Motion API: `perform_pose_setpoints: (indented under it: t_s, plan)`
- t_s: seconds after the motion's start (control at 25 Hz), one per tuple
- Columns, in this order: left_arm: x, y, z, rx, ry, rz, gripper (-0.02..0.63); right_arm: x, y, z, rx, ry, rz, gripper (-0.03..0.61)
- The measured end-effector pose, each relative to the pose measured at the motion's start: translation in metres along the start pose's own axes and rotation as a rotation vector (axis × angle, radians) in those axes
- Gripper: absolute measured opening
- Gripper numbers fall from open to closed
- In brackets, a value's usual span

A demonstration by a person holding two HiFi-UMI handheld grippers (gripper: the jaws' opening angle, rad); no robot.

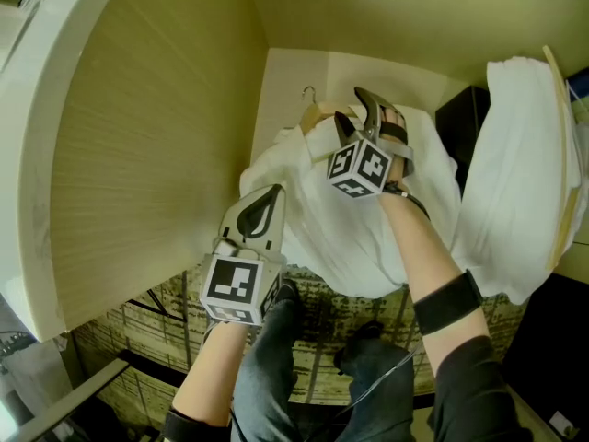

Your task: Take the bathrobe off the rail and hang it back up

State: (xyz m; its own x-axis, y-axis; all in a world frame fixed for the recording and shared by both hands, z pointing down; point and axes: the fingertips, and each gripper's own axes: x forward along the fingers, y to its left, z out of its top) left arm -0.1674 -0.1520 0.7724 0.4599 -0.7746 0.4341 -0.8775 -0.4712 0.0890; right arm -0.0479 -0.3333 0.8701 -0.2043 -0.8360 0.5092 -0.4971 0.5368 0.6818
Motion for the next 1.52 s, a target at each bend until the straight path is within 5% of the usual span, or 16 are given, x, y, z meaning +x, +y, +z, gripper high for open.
perform_pose_setpoints:
  t_s: [0.24,0.68,1.12,1.52]
  plan:
    - [-0.019,-0.019,0.041,-0.013,0.004,0.001,0.0,-0.045,-0.03,0.011,0.052,0.006,0.027,0.308]
    - [-0.109,-0.073,0.196,-0.001,-0.029,0.022,0.0,-0.224,-0.174,0.093,0.355,-0.088,0.006,0.029]
    - [-0.224,-0.105,0.344,-0.024,-0.091,0.059,0.0,-0.446,-0.293,0.14,0.671,-0.182,0.039,0.021]
    - [-0.295,-0.134,0.402,-0.025,-0.135,0.06,0.0,-0.58,-0.347,0.129,0.817,-0.229,0.007,0.021]
